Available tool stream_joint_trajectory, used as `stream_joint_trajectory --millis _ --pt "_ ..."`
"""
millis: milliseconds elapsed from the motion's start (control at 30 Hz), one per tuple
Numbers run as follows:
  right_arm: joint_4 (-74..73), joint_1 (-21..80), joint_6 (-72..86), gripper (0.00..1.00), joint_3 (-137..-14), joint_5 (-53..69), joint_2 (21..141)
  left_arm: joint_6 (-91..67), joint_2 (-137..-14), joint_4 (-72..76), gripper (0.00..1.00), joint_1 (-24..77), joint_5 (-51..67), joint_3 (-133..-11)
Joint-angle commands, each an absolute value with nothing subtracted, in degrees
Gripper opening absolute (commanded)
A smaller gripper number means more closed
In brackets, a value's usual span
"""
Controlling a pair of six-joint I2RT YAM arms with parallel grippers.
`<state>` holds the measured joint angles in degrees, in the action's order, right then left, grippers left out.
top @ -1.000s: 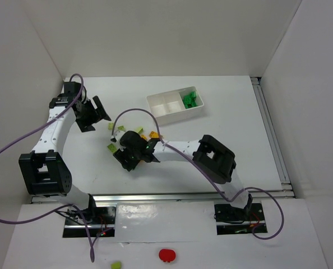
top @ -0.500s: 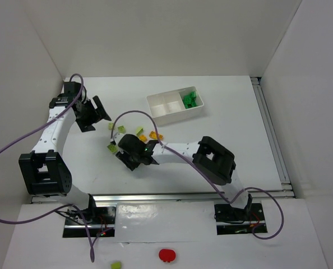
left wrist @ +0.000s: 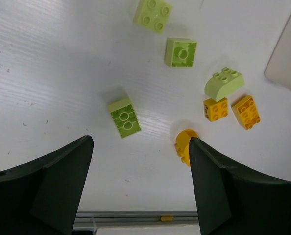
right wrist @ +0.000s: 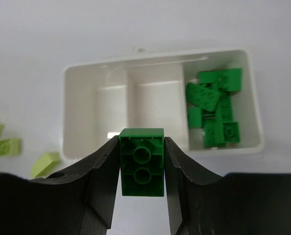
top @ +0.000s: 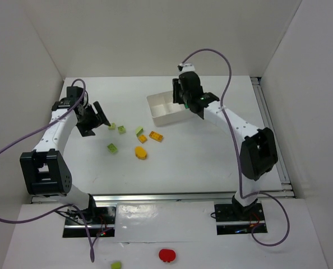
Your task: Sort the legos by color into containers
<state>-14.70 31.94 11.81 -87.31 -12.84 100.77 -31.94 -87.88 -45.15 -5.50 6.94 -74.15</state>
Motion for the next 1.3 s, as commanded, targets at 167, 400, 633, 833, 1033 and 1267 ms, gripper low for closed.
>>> stream_joint_trajectory --millis 167,400,633,833,1033,1267 --pt "-17.83 23.21 19.69 0.45 -97.72 -18.90 113.36 -33.05 -90.53 -44.91 0.87 -3.60 2.90 -68.22" --pt "-17.84 20.40 19.69 0.53 -103.26 -20.74 119.09 -34.10 -91.76 -41.49 0.87 -3.60 1.49 -63.37" --pt "-18.37 19.07 18.46 0.83 -107.84 -18.28 122.52 -34.63 -94.91 -40.34 0.87 -3.08 0.97 -62.84" --pt "-14.33 20.74 17.93 0.83 -102.67 -18.28 115.68 -35.16 -95.98 -39.81 0.86 -2.47 0.44 -62.32" --pt "-14.85 21.88 17.40 0.83 -98.71 -17.75 109.70 -37.43 -97.55 -37.88 0.81 -0.54 1.58 -62.31" --pt "-16.00 23.03 17.40 0.83 -94.49 -17.75 106.62 -39.90 -101.43 -36.65 0.75 2.46 0.97 -63.37"
